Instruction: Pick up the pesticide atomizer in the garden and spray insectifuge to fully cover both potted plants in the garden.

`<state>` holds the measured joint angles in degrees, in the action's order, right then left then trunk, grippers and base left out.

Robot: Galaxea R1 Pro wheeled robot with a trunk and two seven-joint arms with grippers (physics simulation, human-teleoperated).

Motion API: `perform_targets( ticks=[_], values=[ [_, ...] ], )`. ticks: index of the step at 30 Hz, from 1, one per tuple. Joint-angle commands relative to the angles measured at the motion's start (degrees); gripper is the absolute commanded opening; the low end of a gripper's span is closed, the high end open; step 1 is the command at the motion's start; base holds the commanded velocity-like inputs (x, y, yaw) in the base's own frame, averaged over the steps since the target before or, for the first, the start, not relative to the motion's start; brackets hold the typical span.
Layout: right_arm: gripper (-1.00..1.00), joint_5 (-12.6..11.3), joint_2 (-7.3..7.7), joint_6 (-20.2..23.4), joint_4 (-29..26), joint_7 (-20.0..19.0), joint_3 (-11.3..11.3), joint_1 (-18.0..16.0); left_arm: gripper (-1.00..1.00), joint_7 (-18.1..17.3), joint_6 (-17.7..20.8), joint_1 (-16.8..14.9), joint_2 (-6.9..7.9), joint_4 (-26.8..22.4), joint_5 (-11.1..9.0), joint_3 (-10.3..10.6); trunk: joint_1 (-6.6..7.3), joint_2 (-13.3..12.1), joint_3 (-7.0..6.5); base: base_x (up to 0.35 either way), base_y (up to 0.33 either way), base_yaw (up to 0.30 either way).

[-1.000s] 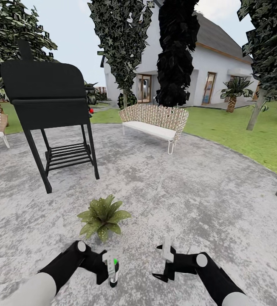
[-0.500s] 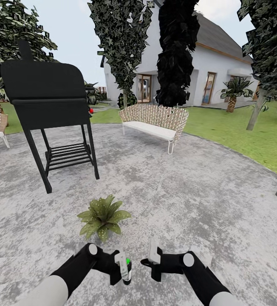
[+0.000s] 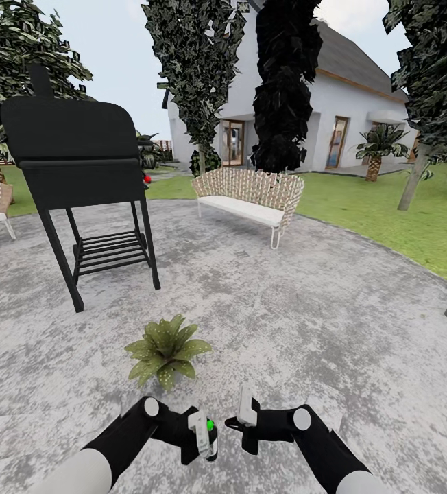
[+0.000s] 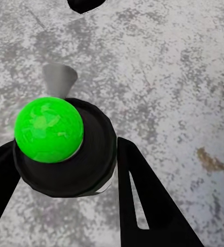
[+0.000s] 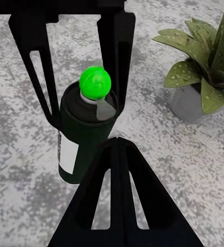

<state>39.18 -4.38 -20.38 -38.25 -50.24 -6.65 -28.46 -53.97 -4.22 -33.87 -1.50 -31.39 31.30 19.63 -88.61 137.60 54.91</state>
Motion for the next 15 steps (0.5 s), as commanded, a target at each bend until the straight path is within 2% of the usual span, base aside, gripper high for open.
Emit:
perform_targets(
  ticks=[1,8,11,15],
  values=[
    [-1.00,0.46,-0.02,-0.28,-0.08,-0.03,0.06,-0.02,-1.00,-0.08,-0.44,0.03,-0.04,-0.07,0.51,-0.08,0.01,0.02,0.05,0.000,0.000,0.000],
    [-1.00,0.46,-0.02,-0.28,-0.91,-0.03,0.06,-0.02,-1.00,0.00,-0.36,0.58,-1.21,-0.07,0.60,-0.08,0.01,0.02,0.05,0.000,0.000,0.000],
    [-1.00,0.46,-0.02,-0.28,-0.94,-0.03,0.07,-0.02,-1.00,1.41,-0.35,0.87,-1.87,-0.07,0.62,-0.06,0.01,0.02,0.05,0.000,0.000,0.000],
    [-1.00,0.46,-0.02,-0.28,-0.95,-0.03,0.06,-0.02,-1.00,2.02,-0.35,0.91,-2.01,-0.07,0.52,-0.03,0.01,0.02,0.05,0.000,0.000,0.000]
  ],
)
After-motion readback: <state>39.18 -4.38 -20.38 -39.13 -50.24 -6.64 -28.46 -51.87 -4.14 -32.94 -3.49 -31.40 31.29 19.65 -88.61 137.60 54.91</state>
